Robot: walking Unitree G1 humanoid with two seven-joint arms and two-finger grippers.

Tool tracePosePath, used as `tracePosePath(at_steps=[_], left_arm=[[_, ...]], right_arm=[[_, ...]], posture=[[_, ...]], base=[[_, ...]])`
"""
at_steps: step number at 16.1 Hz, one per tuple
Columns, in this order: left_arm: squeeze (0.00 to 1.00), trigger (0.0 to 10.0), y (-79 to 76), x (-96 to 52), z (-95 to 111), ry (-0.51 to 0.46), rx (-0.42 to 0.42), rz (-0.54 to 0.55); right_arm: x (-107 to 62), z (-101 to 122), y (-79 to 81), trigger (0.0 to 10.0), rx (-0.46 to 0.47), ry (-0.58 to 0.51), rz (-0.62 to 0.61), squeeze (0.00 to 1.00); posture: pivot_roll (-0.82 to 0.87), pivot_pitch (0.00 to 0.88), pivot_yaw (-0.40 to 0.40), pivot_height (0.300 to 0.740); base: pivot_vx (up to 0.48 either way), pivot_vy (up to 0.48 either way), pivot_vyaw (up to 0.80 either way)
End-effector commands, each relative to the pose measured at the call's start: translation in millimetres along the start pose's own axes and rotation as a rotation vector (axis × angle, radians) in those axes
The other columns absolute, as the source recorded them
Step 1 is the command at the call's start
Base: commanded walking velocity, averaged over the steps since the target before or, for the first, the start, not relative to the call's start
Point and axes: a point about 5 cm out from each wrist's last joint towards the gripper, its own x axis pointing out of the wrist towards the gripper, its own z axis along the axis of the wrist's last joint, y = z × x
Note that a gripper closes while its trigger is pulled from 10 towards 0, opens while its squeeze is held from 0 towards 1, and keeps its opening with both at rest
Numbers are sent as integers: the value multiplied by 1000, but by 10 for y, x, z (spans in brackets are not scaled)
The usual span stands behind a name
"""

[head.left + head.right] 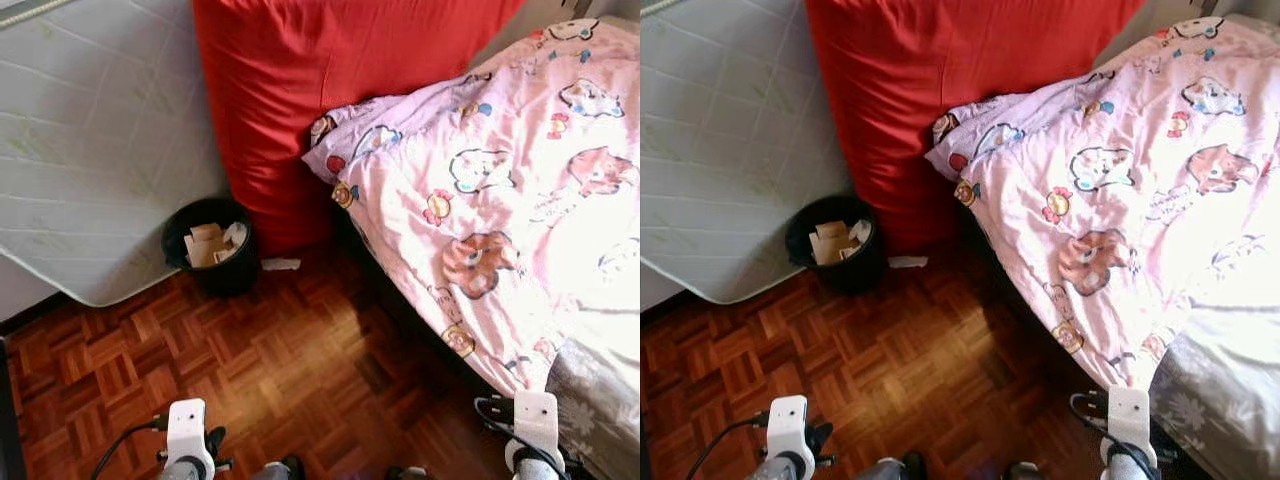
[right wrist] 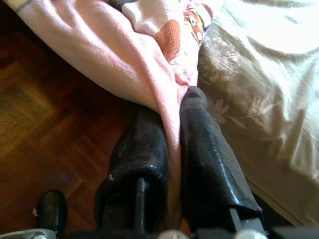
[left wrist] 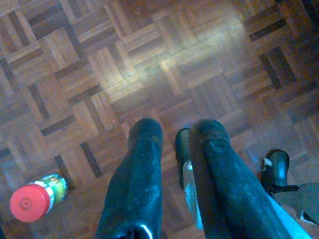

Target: Clean up the room

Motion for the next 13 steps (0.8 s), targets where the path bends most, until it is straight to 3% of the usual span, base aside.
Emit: tracePosePath(at_steps=[1, 12, 13], left_arm=[[0, 10000, 57, -37, -101, 41, 20, 5], [0, 10000, 46, -39, -123, 56, 24, 0], [0, 10000, 41, -37, -125, 60, 24, -2]], right_arm=[[-55, -121, 16, 10000, -5, 38, 16, 1000], [-85, -249, 46, 10000, -24, 100, 76, 1000], [-121, -356, 98, 10000, 26, 192, 114, 0]], posture=[[-14, 215, 70, 740], [-14, 210, 68, 740], [-14, 204, 71, 740]], base=[[0, 0, 0], [0, 0, 0], [0, 0, 0]])
